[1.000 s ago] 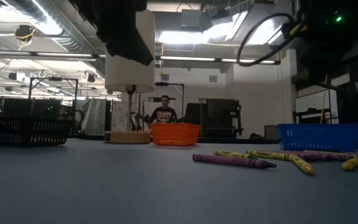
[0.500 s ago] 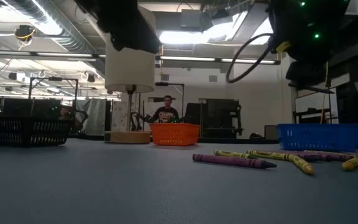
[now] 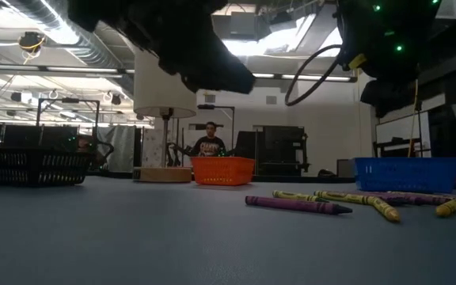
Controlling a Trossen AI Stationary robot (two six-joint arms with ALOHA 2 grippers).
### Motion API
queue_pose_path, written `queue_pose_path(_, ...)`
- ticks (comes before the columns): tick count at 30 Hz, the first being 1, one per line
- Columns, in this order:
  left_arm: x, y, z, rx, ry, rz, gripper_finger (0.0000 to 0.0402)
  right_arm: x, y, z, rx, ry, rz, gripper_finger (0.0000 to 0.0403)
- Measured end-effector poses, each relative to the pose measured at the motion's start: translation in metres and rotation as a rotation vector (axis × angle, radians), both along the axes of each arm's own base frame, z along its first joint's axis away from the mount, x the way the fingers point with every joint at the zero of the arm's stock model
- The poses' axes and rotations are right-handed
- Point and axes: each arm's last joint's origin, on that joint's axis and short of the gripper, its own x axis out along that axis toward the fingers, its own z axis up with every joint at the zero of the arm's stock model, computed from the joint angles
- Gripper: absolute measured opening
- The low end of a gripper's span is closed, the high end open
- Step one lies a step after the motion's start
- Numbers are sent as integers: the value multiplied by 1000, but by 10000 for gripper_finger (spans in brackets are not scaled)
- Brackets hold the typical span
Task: Sort crayons
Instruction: Put the violet crayon into the blue basket
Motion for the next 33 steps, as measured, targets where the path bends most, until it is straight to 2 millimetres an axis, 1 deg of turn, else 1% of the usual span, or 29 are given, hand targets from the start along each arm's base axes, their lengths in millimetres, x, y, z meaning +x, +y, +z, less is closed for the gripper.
queue_pose_path(10,19,-6,-39,-41,-19,-59,124,4,1,-1,8,-44,0,99)
queue_pose_path(17,22,-7,-62,-40,34,-77,124,5,1,-2,11,-58,0,99)
queue_pose_path(25,27,-8,-84,-46,38,-88,124,7,1,-2,15,-83,0,99)
queue_pose_path(33,28,-5,-96,-68,74,-115,124,8,1,-3,17,-97,0,99)
